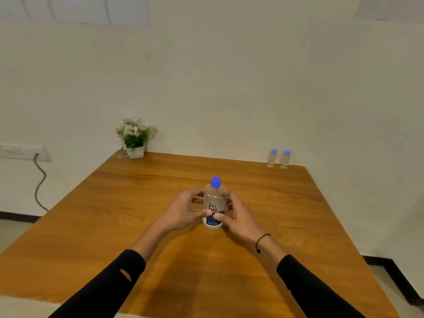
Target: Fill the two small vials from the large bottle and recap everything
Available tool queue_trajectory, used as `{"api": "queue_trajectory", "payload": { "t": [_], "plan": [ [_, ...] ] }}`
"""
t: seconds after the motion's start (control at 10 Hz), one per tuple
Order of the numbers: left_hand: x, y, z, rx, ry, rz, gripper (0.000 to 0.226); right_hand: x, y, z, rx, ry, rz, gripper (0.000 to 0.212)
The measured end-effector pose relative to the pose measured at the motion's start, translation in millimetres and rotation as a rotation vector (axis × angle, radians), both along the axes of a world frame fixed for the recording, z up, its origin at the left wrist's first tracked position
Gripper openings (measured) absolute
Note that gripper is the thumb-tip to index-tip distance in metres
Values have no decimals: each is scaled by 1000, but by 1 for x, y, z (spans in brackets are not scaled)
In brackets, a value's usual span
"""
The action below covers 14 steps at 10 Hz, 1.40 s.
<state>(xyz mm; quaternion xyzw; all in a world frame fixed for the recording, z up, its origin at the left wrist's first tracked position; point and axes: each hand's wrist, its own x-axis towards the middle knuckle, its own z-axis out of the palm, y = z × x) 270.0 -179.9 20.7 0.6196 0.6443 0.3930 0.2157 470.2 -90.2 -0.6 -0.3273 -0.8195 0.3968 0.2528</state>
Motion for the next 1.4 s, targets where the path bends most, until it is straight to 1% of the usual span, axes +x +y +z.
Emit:
{"api": "queue_trajectory", "payload": {
  "t": [0.1, 0.2, 0.3, 0.4, 0.5, 0.6, 0.7, 0.8, 0.9, 1.0, 1.1, 1.2, 1.3, 1.4],
  "plan": [
    [-43, -5, 5, 4, 39, 87, 62, -57, 6, 2, -23, 17, 73, 52],
    [-87, 5, 8, 5, 61, 181, 63, -116, 23, 6, -1, 8, 110, 48],
    [-132, 27, 9, -13, 53, 249, 64, -173, 48, 7, -2, -1, 104, 51],
    [-175, 58, 7, -13, 23, 300, 63, -223, 78, 6, -11, 19, 91, 52],
    [-211, 92, 1, 11, 6, 335, 62, -268, 111, 3, 10, 40, 63, 47],
    [-240, 123, -8, 55, 1, 381, 63, -305, 139, 0, 42, 45, 15, 48],
    [-259, 147, -16, 100, 23, 430, 56, -332, 160, -2, 60, 57, -44, 53],
    [-270, 166, -24, 152, 52, 488, 41, -356, 174, -7, 67, 61, -96, 51],
    [-274, 179, -30, 163, -1, 579, 36, -372, 181, -9, 96, 46, -158, 50],
    [-273, 191, -36, 193, -68, 713, 38, -379, 184, -8, 102, 63, -195, 52],
    [-266, 195, -39, 217, -67, 783, 28, -381, 189, -8, 99, 51, -194, 57],
    [-264, 191, -47, 192, -12, 849, 28, -378, 196, -14, 110, 46, -144, 63],
    [-257, 179, -47, 161, 75, 901, 26, -363, 205, -20, 132, 26, -128, 63],
    [-245, 175, -46, 142, 158, 851, 18, -345, 222, -28, 202, -8, -139, 49]
  ]
}}
